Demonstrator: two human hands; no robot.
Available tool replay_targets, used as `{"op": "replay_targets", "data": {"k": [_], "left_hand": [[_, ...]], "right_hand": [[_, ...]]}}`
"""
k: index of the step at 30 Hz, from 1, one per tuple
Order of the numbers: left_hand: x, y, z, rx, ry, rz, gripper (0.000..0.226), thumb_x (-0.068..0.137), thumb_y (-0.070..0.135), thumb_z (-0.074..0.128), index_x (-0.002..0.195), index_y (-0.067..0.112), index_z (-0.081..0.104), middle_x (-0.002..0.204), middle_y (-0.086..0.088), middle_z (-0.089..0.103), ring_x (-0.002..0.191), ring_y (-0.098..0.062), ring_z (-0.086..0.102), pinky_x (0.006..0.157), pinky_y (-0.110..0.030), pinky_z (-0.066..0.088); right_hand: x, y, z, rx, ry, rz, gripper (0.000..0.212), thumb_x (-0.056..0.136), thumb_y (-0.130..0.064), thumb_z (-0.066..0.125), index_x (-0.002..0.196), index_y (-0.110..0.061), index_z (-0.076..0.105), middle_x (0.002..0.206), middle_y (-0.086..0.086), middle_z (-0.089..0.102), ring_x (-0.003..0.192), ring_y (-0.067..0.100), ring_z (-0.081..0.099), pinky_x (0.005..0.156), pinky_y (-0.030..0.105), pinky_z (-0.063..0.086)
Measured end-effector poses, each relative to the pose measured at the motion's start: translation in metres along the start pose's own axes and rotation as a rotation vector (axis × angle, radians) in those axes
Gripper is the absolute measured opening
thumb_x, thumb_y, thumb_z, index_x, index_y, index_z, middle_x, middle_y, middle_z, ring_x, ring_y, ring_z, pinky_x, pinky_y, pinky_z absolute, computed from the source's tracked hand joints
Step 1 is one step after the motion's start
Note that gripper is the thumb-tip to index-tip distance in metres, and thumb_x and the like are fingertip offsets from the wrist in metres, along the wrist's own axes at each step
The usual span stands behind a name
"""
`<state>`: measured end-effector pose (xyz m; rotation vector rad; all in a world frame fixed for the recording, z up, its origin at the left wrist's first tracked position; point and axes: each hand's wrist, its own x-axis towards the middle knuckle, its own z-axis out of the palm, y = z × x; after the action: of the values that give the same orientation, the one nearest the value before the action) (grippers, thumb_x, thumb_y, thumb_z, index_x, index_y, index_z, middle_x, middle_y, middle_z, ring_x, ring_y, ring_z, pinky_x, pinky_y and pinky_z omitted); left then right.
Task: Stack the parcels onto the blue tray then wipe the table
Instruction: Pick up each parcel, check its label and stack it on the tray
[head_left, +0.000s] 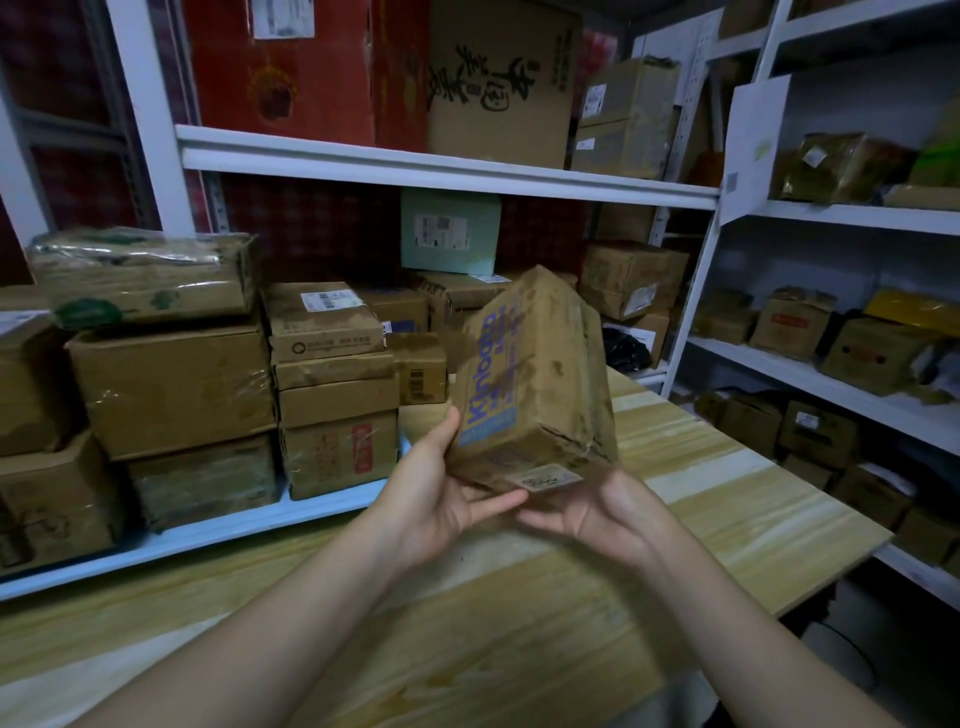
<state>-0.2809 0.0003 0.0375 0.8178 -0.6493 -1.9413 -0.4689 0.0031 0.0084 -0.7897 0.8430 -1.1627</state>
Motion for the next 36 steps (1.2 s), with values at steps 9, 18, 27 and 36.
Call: {"op": "replay_targets", "data": {"k": [9, 18, 27, 36], "left_hand": [[0.0, 0.005, 0.001, 0.336, 0.285, 0.294, 0.03, 0.095, 0.001, 0.053, 0.112, 0.025, 0.058, 0.111, -0.003, 0.066, 0.101, -0.017, 0.062, 0.069, -0.039, 0.06], [-0.021, 0.027, 0.005, 0.493, 0.236, 0.518, 0.031, 0.1, 0.018, 0.05, 0.127, 0.027, 0.061, 0.119, 0.008, 0.065, 0.111, -0.009, 0.058, 0.087, -0.028, 0.05], [-0.037, 0.091, -0.004, 1.116, 0.432, 1.078, 0.035, 0.088, 0.022, 0.063, 0.122, 0.032, 0.065, 0.12, 0.008, 0.063, 0.118, -0.019, 0.053, 0.102, -0.042, 0.045], [-0.076, 0.148, -0.01, 1.413, 0.839, 1.276, 0.037, 0.086, 0.032, 0.067, 0.123, 0.04, 0.062, 0.139, 0.009, 0.047, 0.134, -0.017, 0.027, 0.111, -0.04, 0.016]], "right_hand": [[-0.009, -0.001, 0.011, 0.098, -0.163, 0.118, 0.067, 0.092, -0.065, 0.04, 0.117, -0.012, 0.073, 0.131, 0.033, 0.059, 0.124, 0.054, 0.053, 0.105, 0.076, 0.03], [0.009, -0.019, 0.03, 0.127, 0.089, -0.081, 0.059, 0.089, -0.054, 0.054, 0.129, -0.012, 0.062, 0.121, 0.024, 0.069, 0.117, 0.04, 0.062, 0.086, 0.052, 0.058], [0.041, -0.056, 0.095, 0.081, 0.002, -0.167, 0.041, 0.099, -0.033, 0.053, 0.138, -0.022, 0.052, 0.129, 0.019, 0.065, 0.116, 0.043, 0.06, 0.098, 0.077, 0.036], [0.069, -0.086, 0.162, -0.102, 0.13, -0.212, 0.039, 0.097, -0.052, 0.051, 0.122, -0.024, 0.062, 0.12, 0.011, 0.069, 0.113, 0.034, 0.061, 0.098, 0.058, 0.048]]}}
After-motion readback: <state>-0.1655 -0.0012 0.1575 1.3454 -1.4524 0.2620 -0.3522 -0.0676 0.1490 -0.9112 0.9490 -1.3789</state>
